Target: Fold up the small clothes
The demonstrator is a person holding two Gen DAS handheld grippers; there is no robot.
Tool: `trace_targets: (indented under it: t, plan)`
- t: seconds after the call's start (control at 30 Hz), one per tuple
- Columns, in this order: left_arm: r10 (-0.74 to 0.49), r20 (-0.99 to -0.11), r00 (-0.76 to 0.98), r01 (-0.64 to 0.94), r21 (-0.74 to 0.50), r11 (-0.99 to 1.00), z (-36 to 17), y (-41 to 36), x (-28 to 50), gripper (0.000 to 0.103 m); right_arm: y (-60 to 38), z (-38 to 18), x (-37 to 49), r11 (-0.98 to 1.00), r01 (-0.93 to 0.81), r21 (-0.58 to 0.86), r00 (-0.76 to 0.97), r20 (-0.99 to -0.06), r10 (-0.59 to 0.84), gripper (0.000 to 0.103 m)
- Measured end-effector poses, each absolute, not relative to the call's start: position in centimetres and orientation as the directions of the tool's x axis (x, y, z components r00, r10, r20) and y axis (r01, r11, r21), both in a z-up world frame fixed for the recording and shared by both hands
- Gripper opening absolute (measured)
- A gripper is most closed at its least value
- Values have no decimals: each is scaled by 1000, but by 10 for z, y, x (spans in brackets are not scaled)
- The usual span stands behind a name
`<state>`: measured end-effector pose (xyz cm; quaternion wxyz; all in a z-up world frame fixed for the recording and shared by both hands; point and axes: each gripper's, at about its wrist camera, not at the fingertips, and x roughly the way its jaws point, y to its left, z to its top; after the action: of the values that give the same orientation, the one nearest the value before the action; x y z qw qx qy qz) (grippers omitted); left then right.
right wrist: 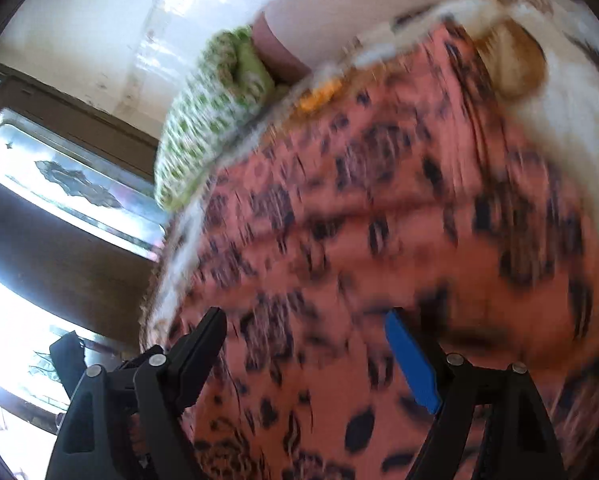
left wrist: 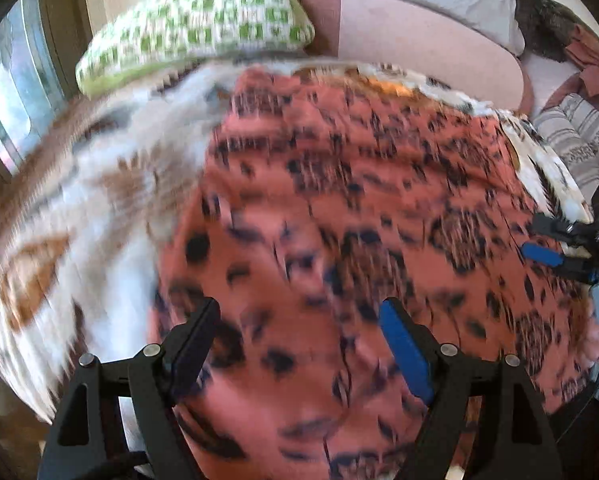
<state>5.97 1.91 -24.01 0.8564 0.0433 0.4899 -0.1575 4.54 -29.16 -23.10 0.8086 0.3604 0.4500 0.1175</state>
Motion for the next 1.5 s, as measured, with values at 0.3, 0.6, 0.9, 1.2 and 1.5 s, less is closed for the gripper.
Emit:
trace_targets:
  t: [0.3, 0.6, 0.9, 1.2, 1.5]
  plan:
    - [-173, -850, 498, 401, 49, 915, -277, 6, 7, 103, -265, -240, -29, 805, 150, 573, 550, -725, 414, 84]
    - [-213, -812, 543, 368, 3, 930, -281, 17, -2, 103, -238, -237, -65, 891, 154, 427, 500, -811, 302, 85]
    - [-272, -779, 565, 305, -109, 946, -265, 47, 8, 103, -230, -233, -64, 901, 167, 401, 480, -831, 281, 86]
    - [-211, -789, 576, 140, -159, 977, -263, 112, 0, 103, -281, -222, -84, 812, 268, 519, 500, -795, 343, 86]
    - [-293, -815, 500, 52, -310, 949, -271, 159, 6, 100, -346, -221, -102, 688, 376, 621, 564, -743, 362, 86]
